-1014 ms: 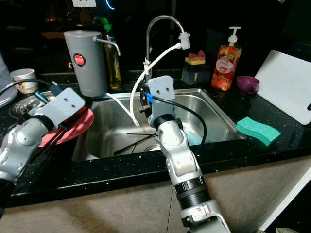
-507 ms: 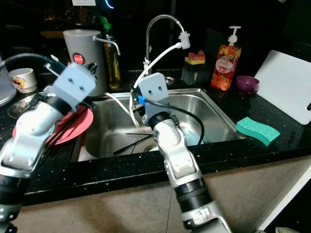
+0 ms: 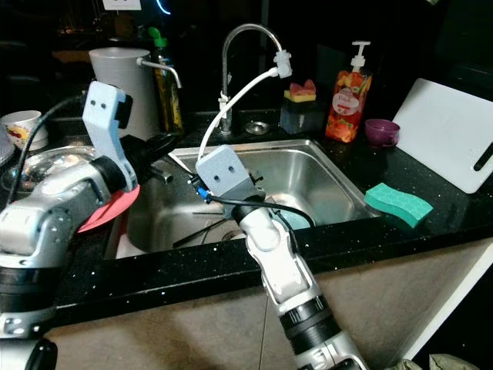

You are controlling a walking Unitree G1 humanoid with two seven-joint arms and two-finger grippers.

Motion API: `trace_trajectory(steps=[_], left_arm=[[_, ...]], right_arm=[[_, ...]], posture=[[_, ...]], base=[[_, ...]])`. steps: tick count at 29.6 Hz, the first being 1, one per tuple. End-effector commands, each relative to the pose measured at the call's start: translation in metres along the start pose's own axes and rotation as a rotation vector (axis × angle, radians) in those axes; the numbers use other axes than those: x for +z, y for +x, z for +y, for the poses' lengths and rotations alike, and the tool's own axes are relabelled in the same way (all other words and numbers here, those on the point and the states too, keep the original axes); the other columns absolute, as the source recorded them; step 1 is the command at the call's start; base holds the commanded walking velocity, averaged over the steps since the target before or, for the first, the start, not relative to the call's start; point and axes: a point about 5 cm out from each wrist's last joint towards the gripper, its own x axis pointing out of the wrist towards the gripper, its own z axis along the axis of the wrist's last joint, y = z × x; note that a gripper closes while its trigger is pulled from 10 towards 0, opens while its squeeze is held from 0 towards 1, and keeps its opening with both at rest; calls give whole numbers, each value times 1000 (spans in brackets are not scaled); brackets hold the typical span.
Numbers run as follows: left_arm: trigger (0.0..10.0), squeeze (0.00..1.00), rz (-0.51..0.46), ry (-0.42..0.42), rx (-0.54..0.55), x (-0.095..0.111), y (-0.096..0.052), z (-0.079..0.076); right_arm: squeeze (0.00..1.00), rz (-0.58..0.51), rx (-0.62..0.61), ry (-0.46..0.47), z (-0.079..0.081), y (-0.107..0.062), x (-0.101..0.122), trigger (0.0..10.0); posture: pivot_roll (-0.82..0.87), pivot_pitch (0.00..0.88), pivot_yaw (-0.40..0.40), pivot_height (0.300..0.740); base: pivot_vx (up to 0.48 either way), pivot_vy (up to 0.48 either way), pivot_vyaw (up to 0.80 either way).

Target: Kitchen organization

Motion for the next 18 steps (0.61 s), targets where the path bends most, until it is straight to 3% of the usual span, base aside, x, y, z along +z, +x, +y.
trace_trajectory(steps=[1, 7, 9, 12, 18], left_arm=[[10000, 0, -24, 13, -22, 10, -4, 0], [10000, 0, 8, -6, -64, 7, -11, -3], [10000, 0, 9, -59, -94, 10, -14, -7], [10000, 0, 10, -109, -136, 11, -15, -12], [10000, 0, 17, -126, -188, 10, -18, -18]], right_arm=[[0, 26, 56, 43, 9, -3, -5, 10000], [0, 58, 148, 98, 22, -6, -10, 10000], [0, 52, 166, 125, 25, -6, -9, 10000], [0, 52, 176, 144, 26, -5, -7, 10000], [0, 67, 134, 135, 20, -4, -10, 10000]], posture=[[160, 77, -41, 740], [167, 75, -45, 740], [166, 75, -46, 740], [166, 75, -47, 740], [161, 75, -44, 740]], base=[[0, 0, 0], [0, 0, 0], [0, 0, 0], [0, 0, 0], [0, 0, 0]])
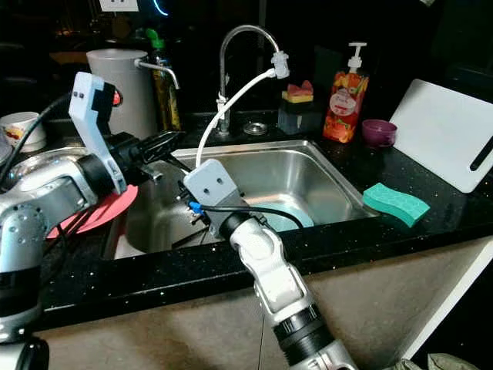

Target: Kitchen organization

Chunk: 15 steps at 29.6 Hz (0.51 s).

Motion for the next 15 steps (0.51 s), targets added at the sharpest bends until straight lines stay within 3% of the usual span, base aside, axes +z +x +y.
trace_trajectory(steps=[1, 4, 5, 6, 7, 15], left_arm=[[10000, 0, -4, -1, -43, 1, -2, -7], [10000, 0, -2, -3, -48, 1, -2, -8], [10000, 0, 2, -2, -47, 0, -2, -8], [10000, 0, 6, -3, -46, 0, -2, -8], [10000, 0, 10, -2, -44, 0, -2, -8], [10000, 0, 52, 49, -1, -7, -3, -6]], right_arm=[[0, 12, -23, 5, -4, 0, -1, 10000], [0, 15, -23, 2, -4, 0, -2, 10000], [0, 15, -22, 3, -4, -1, -2, 8510], [0, 14, -22, 4, -4, -1, -2, 8510], [0, 12, -22, 6, -4, -1, -2, 0], [0, -5, -30, 24, -5, -1, 0, 0]], posture=[[160, 74, -43, 740], [161, 73, -43, 740], [162, 73, -43, 740], [162, 73, -43, 740], [161, 72, -43, 740], [161, 72, -44, 740]], base=[[0, 0, 0], [0, 0, 0], [0, 0, 0], [0, 0, 0], [0, 0, 0], [0, 0, 0]])
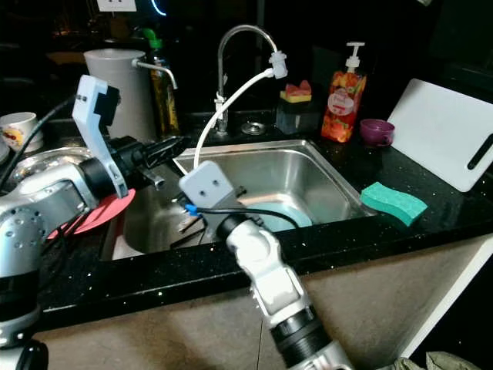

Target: Kitchen organization

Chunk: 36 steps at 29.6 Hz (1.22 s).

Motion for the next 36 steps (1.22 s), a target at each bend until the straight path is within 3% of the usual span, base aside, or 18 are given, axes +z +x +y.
trace_trajectory(steps=[1, 7, 8, 11, 12, 14, 15, 16, 17, 25, 26, 27, 34, 35, 36], left_arm=[[10000, 0, 53, 10, 8, -9, -3, 0], [10000, 0, 67, 20, 66, -16, -2, 6], [10000, 1000, 64, 15, 71, -17, -3, 6], [10000, 1000, 61, 25, 77, -18, -3, 6], [10000, 945, 54, 32, 102, -17, -5, 7], [10000, 945, 49, 31, 112, -17, -6, 7], [10000, 263, 43, 29, 117, -16, -8, 7], [10000, 263, 43, 29, 117, -16, -8, 7], [10000, 0, 3, -9, 128, -14, -18, 9], [10000, 0, -14, -55, 173, -21, -38, 8], [10000, 0, -12, -57, 184, -22, -40, 8], [10000, 0, -13, -66, 203, -23, -43, 10], [10000, 0, -10, -102, 388, -29, -45, 27], [10000, 0, 2, -106, 439, -31, -47, 31], [10000, 0, 29, -110, 510, -35, -49, 37]], right_arm=[[0, -6, -73, 24, -14, -3, 0, 0], [0, -7, -71, 30, -14, -3, 0, 0], [0, -2, -73, 30, -14, -3, -1, 0], [0, 6, -76, 31, -14, -3, -2, 0], [0, 13, -76, 30, -14, -2, -2, 10000], [0, 15, -76, 29, -14, -2, -3, 10000], [0, 17, -77, 28, -14, -1, -3, 10000], [0, 17, -77, 28, -14, -1, -3, 10000], [0, 43, -111, 29, -18, -1, -7, 10000], [0, 126, -165, 36, -22, 0, -22, 10000], [612, 142, -171, 45, -23, 0, -26, 10000], [1000, 169, -175, 77, -22, 0, -31, 10000], [1000, 209, -180, 154, -20, -1, -41, 10000], [0, 201, -183, 175, -21, 0, -40, 10000], [0, 194, -190, 187, -22, 0, -38, 10000]], posture=[[161, 72, -44, 740], [161, 72, -44, 740], [163, 68, -48, 740], [165, 67, -50, 740], [165, 67, -46, 740], [165, 67, -46, 740], [165, 67, -46, 740], [165, 67, -46, 740], [170, 70, -41, 740], [182, 77, -44, 740], [184, 79, -46, 740], [186, 79, -47, 740], [189, 79, -49, 740], [189, 79, -49, 740], [189, 79, -49, 740]], base=[[0, 0, 0], [0, 0, 0], [0, 0, 0], [0, 0, 0], [0, 0, 0], [0, 0, 0], [0, 0, 0], [0, 0, 0], [0, 0, 0], [0, 0, 0], [0, 0, 0], [0, 0, 0], [0, 0, 0], [0, 0, 0], [0, 0, 0]])
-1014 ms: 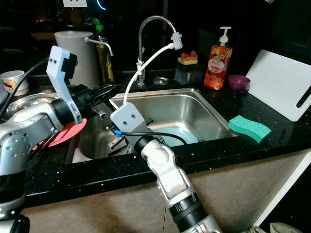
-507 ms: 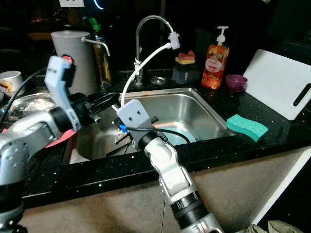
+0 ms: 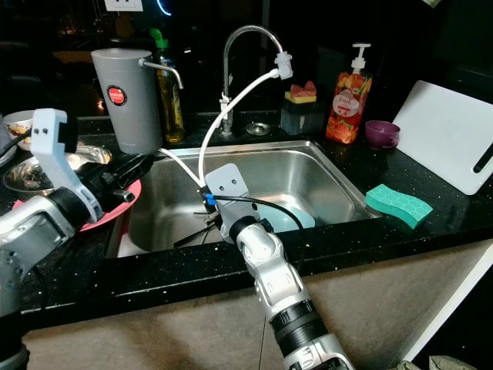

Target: Kitchen organization

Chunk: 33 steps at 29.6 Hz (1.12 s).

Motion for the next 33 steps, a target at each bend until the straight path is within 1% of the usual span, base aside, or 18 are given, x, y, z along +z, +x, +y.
trace_trajectory(steps=[1, 2, 3, 5, 6, 8, 9, 10, 11, 12, 13, 14, 16, 19, 20, 22, 27, 33], left_arm=[[10000, 0, 32, 16, 138, -3, 0, 14], [10000, 0, 41, 33, 188, -4, -1, 18], [10000, 0, 79, 64, 260, -7, -1, 24], [10000, 0, 131, 123, 351, -9, -3, 32], [10000, 0, 131, 123, 351, -9, -3, 32], [10000, 0, 202, 187, 464, -11, -8, 43], [10000, 0, 202, 187, 464, -11, -8, 43], [10000, 0, 231, 188, 519, -13, -11, 49], [10000, 0, 231, 188, 519, -13, -11, 49], [10000, 0, 256, 170, 560, -15, -15, 53], [10000, 0, 256, 170, 560, -15, -15, 53], [10000, 0, 288, 102, 595, -20, -22, 54], [10000, 0, 294, 83, 603, -21, -24, 53], [10000, 0, 302, 49, 684, -22, -29, 58], [10000, 0, 302, 49, 684, -22, -29, 58], [10000, 0, 315, -3, 729, -24, -30, 64], [10000, 0, 329, -62, 729, -26, -27, 67], [10000, 0, 350, -46, 718, -26, -24, 68]], right_arm=[[0, -3, -11, 36, -3, 0, 1, 10000], [0, -7, -17, 40, -4, 0, 2, 10000], [0, -13, -24, 44, -5, 0, 3, 10000], [0, -22, -31, 51, -6, -1, 5, 10000], [0, -22, -31, 51, -6, -1, 5, 10000], [0, -35, -35, 56, -7, -2, 8, 10000], [0, -35, -35, 56, -7, -2, 8, 10000], [0, -41, -38, 57, -8, -3, 9, 10000], [0, -41, -38, 57, -8, -3, 9, 10000], [0, -47, -42, 58, -9, -3, 11, 10000], [0, -47, -42, 58, -9, -3, 11, 10000], [0, -63, -53, 61, -13, -4, 15, 10000], [0, -70, -56, 62, -14, -5, 16, 10000], [0, -83, -52, 62, -14, -5, 19, 10000], [0, -83, -52, 62, -14, -5, 19, 10000], [0, -93, -46, 60, -13, -4, 21, 10000], [0, -106, -40, 59, -12, -4, 25, 10000], [0, -113, -49, 58, -14, -5, 27, 10000]], posture=[[194, 85, -47, 740], [194, 85, -47, 740], [196, 87, -47, 740], [198, 89, -46, 740], [198, 89, -46, 740], [200, 91, -41, 740], [200, 91, -41, 740], [200, 93, -39, 740], [200, 93, -39, 740], [200, 93, -39, 740], [200, 93, -39, 740], [204, 98, -37, 740], [204, 98, -37, 740], [209, 100, -40, 740], [209, 100, -40, 740], [212, 98, -45, 740], [208, 96, -45, 740], [199, 93, -39, 740]], base=[[0, 0, 0], [0, 0, 0], [0, 0, 0], [0, 0, 0], [0, 0, 0], [0, 0, 0], [0, 0, 0], [0, 0, 0], [0, 0, 0], [0, 0, 0], [0, 0, 0], [0, 0, 0], [0, 0, 0], [0, 0, 0], [0, 0, 0], [0, 0, 0], [0, 0, 0], [0, 0, 0]])
